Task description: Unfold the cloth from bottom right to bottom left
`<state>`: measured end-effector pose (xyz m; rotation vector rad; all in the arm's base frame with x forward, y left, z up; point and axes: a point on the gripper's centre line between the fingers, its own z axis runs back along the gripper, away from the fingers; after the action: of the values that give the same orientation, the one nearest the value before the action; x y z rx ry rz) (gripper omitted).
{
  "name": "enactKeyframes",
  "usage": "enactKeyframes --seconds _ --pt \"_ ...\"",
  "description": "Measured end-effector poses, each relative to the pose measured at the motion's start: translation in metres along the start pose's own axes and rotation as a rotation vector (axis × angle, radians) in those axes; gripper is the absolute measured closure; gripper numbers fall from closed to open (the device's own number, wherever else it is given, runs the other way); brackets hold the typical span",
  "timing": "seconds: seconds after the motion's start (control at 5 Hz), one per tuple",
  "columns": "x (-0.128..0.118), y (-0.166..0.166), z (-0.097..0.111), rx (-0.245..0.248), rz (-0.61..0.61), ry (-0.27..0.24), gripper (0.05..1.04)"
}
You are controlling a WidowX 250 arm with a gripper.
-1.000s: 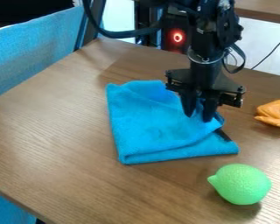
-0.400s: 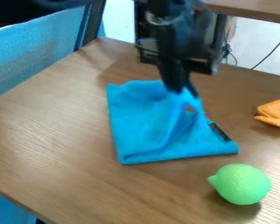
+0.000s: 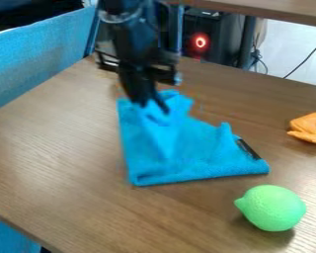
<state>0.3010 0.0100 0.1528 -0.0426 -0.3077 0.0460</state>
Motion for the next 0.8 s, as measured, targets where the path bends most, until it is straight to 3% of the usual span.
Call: enactKeyframes --seconds 0.6,0.8 --pt "-0.042 0.060 0.049 0.006 0.047 0.000 1.030" --pt "-0.054 0.077 0.053 0.034 0.121 0.045 1.031"
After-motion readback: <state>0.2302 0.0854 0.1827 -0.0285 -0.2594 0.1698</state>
